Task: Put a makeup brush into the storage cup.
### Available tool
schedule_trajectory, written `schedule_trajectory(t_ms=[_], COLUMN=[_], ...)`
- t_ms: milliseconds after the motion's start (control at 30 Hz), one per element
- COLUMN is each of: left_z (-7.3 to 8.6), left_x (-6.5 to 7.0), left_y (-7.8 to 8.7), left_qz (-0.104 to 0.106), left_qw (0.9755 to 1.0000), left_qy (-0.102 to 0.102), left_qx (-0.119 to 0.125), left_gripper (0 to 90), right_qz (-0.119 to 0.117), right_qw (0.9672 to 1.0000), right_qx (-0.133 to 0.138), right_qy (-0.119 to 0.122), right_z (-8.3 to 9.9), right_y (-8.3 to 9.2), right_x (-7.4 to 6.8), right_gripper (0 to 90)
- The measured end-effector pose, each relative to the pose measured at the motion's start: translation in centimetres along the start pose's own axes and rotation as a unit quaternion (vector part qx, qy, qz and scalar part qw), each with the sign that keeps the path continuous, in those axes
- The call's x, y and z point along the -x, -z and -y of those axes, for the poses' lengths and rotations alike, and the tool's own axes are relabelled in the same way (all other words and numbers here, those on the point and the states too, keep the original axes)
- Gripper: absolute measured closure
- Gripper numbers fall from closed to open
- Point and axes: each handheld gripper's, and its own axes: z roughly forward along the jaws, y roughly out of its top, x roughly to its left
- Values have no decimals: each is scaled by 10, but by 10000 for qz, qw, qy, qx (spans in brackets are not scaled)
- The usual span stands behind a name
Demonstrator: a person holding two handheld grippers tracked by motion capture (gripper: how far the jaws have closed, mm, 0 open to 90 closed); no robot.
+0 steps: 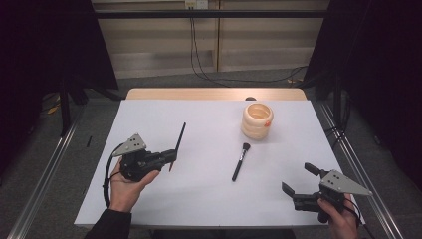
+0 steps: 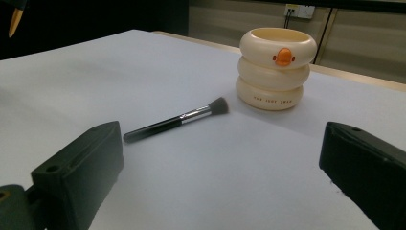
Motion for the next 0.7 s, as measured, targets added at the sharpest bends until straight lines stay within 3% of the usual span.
schedule_trajectory(t_ms=[100, 367, 400, 700], left_z=[3, 2, 2, -2], left_x=[4, 14, 15, 26], left_y=[-2, -5, -7, -12], left_qz=[47, 215, 310, 549], left_qw=[10000, 9995, 9990, 9981], left_qy=[-49, -50, -28, -102], left_qx=[-29, 239, 312, 273], left_gripper=[834, 834, 834, 834], right_qz=[-13, -129, -128, -188], right_qw=[10000, 9999, 9999, 9998], right_qx=[30, 44, 51, 102], right_qy=[-1, -52, -71, -59], right_z=[0, -1, -1, -1], right_y=[0, 0, 1, 1], right_x=[0, 0, 0, 0], right_gripper=[7, 3, 4, 4])
